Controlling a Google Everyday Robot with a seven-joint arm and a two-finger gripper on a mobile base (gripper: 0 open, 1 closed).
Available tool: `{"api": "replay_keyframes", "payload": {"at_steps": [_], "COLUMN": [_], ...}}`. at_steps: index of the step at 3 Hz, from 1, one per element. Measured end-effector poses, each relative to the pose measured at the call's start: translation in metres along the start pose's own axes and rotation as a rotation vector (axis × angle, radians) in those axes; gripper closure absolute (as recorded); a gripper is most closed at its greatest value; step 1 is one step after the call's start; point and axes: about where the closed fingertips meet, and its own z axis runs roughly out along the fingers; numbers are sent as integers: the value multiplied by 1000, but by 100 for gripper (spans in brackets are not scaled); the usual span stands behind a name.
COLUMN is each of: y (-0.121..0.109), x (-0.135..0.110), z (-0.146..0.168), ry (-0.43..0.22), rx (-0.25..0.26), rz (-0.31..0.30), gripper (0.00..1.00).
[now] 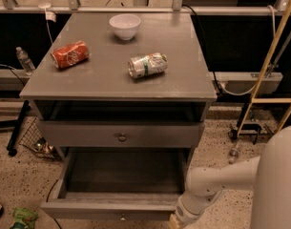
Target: Close middle drawer
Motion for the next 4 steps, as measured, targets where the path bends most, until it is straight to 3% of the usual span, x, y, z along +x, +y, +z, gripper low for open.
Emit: {"api": "replay_keyframes", "payload": {"at_steps": [4], "y": [-6], "x": [-51], "z": [-21], "ry": [-272], "rx": [-35], "rz": [-66], "gripper": [100]}}
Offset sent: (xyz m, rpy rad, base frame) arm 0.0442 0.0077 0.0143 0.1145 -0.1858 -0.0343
